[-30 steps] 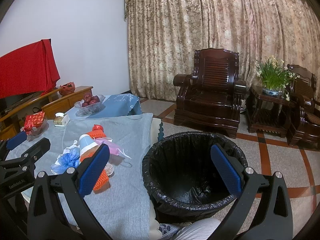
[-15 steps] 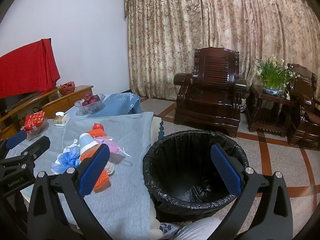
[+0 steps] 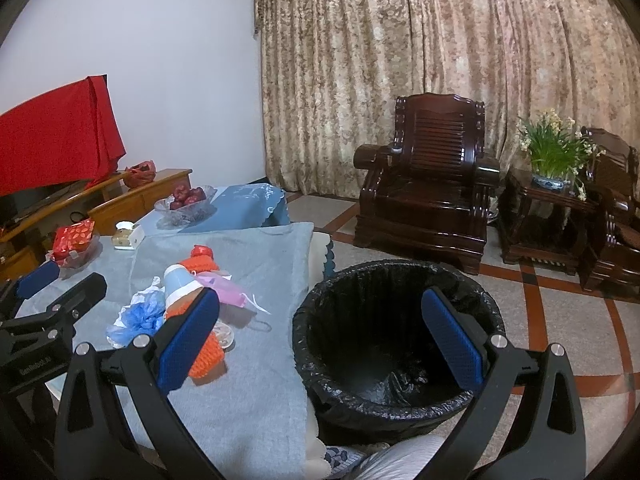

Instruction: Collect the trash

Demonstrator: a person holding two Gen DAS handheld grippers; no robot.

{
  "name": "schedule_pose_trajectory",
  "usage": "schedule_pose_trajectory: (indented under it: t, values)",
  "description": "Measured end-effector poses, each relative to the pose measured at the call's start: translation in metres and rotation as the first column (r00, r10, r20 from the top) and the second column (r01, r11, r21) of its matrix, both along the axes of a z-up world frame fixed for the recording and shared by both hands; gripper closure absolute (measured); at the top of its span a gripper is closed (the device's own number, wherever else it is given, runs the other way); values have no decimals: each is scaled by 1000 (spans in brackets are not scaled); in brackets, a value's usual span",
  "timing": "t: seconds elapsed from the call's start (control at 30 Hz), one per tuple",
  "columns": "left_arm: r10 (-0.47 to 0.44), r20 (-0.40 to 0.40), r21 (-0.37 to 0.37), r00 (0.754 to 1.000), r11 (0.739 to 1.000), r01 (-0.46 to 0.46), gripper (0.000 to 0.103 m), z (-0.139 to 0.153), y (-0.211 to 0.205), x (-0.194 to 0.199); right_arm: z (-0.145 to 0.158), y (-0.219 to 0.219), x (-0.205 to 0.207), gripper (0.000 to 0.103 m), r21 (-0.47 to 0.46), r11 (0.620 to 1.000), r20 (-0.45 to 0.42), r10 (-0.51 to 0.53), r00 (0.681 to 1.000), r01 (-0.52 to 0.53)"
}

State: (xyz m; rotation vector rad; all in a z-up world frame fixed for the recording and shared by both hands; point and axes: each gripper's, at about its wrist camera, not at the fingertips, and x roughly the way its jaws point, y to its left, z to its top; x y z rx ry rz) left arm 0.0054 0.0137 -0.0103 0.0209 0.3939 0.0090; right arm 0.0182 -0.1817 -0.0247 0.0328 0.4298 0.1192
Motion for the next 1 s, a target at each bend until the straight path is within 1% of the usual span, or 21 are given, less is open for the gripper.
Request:
schedule_pose_trajectory:
  t: [0.1, 0.2, 0.27, 0.37, 0.47, 0.57, 0.63, 0.8, 0.87, 0.9, 0.97, 1.0]
  values:
    - [17, 1, 0, 1000, 1000, -17, 6, -1, 4, 2, 1, 6, 6, 5, -8, 1000, -4, 9, 1000, -9]
    - [54, 13, 9, 998, 999, -54, 6, -5, 11, 7, -1, 17, 13, 5, -32, 999, -4, 26, 1000, -26]
    - [79, 11, 18, 997, 997, -79, 6, -6, 21, 11, -3, 26, 19, 5, -47, 998, -9, 40, 999, -41]
    - [130, -2, 12, 991, 991, -130, 6, -11, 43, 17, -10, 38, 32, 5, -33, 996, -36, 82, 996, -83]
    - [187, -26, 25, 982, 982, -186, 6, -21, 69, 23, -21, 54, 49, 5, 1, 992, -82, 126, 989, -126]
    - [208, -61, 32, 976, 978, -206, 6, -30, 90, 30, -32, 69, 66, 5, 28, 988, -118, 152, 981, -150]
    - [226, -87, 50, 970, 974, -222, 6, -40, 103, 37, -43, 84, 76, 5, 38, 984, -139, 180, 974, -177]
    - [227, -149, 45, 962, 974, -223, 6, -66, 128, 49, -70, 112, 92, 5, 14, 968, -177, 249, 952, -251]
    - [234, -161, 40, 959, 972, -231, 6, -75, 135, 52, -84, 126, 100, 5, -1, 960, -203, 273, 940, -279]
    - [241, -170, 39, 956, 971, -238, 6, -81, 138, 52, -90, 131, 103, 6, -3, 958, -213, 279, 937, -286]
    - [250, -182, 34, 951, 968, -248, 6, -90, 145, 57, -100, 139, 110, 11, -3, 954, -239, 291, 927, -300]
    - [252, -190, 28, 949, 967, -251, 6, -93, 149, 59, -106, 144, 113, 18, -3, 951, -251, 297, 921, -308]
